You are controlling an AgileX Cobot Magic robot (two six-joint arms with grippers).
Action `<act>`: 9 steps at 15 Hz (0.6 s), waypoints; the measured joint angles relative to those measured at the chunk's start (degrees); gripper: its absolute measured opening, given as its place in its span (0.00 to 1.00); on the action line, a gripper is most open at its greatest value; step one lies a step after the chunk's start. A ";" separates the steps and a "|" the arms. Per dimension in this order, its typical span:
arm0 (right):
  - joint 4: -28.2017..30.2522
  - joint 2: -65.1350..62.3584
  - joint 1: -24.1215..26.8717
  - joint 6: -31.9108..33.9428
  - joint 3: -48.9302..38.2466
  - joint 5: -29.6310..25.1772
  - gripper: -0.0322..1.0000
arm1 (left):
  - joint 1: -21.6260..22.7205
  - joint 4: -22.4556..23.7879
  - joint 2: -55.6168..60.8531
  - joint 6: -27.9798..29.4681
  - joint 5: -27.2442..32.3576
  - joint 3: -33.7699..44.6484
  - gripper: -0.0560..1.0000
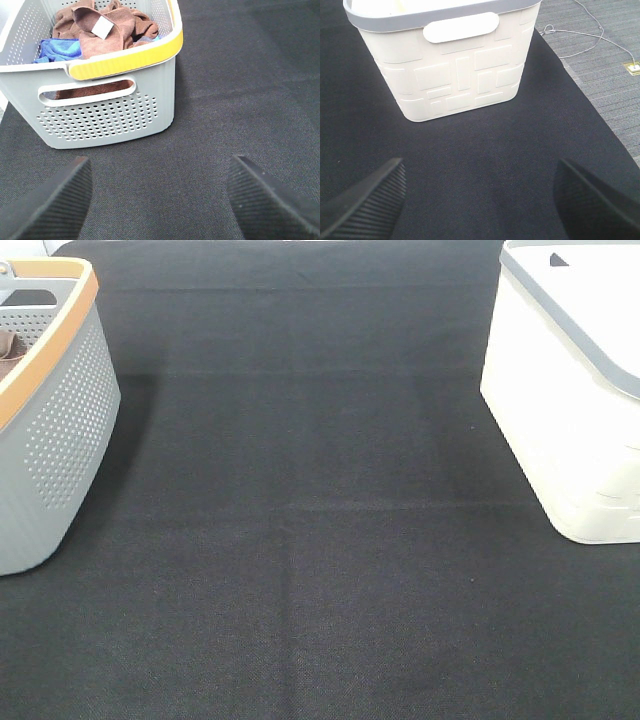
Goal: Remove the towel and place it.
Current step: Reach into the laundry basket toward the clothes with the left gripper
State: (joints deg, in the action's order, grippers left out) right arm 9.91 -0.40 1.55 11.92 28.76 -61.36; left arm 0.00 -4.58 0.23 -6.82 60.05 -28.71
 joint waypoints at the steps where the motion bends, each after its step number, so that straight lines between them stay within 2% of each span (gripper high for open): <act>1: 0.00 0.00 0.00 0.00 0.00 0.00 0.77 | 0.00 0.00 0.00 0.00 0.00 0.00 0.73; 9: 0.00 0.00 0.00 0.00 0.00 0.00 0.77 | 0.00 0.46 0.00 0.52 0.00 -0.06 0.73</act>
State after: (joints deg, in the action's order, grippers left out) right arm 9.91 -0.40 1.55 11.92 28.76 -61.36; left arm 0.00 -4.13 0.23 -6.30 60.05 -28.76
